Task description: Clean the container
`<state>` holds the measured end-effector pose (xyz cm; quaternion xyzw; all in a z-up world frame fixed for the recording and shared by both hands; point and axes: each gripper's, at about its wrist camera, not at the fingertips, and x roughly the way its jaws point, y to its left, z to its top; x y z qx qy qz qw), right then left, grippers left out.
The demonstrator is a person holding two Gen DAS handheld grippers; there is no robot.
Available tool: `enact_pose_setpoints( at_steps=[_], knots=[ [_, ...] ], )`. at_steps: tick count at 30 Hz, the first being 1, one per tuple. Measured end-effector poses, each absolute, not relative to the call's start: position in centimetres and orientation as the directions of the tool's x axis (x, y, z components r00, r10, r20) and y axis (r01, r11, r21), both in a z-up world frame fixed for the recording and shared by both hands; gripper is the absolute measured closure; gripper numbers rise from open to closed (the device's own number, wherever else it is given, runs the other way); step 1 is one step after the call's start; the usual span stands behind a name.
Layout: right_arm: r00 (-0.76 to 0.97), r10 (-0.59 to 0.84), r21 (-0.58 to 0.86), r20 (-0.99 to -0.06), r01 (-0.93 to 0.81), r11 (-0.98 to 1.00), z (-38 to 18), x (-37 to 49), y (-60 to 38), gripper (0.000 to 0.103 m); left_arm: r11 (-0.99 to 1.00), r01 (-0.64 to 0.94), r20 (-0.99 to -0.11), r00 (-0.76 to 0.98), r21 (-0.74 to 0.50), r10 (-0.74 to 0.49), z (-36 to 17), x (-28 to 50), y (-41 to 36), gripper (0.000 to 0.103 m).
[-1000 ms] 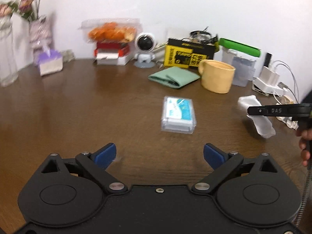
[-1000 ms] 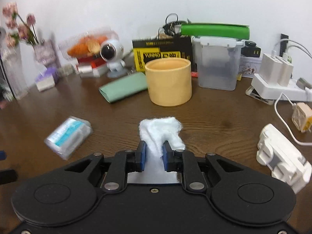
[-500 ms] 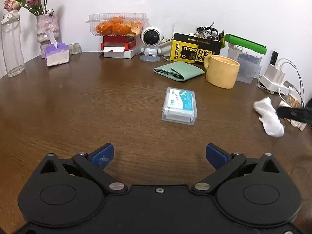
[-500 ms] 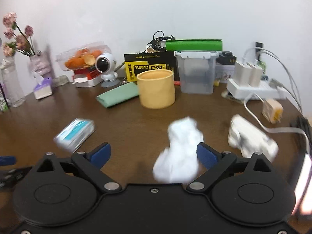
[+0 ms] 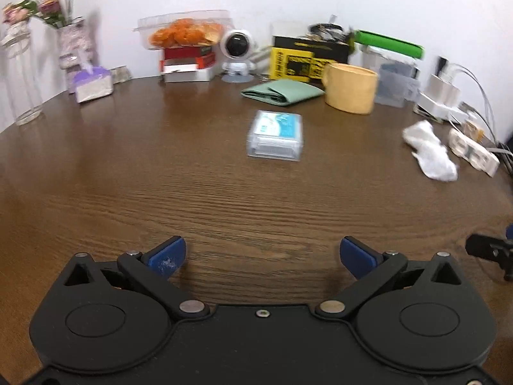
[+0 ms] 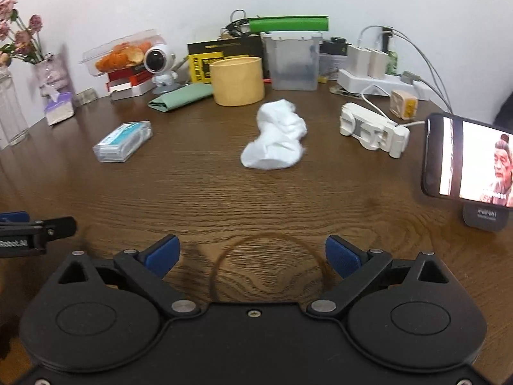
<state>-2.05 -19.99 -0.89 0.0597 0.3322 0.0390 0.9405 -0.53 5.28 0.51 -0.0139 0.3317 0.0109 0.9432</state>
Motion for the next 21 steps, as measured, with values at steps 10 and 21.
enact_pose_setpoints(
  at_steps=[10,21],
  knots=[
    [0.784,0.106,0.14,-0.612,-0.024,0.99,-1.3,-2.2,-19.1,0.004,0.999,0.031,-0.646,0.764,0.009,-0.018,0.1,-0.9,4.6,0.0],
    [0.781,0.087,0.12,-0.619,-0.016,0.993,-1.5,-2.4,-18.0,0.001,0.999,0.023,-0.643,0.766,0.03,0.002,-0.2,-0.9,4.4,0.0]
  ],
)
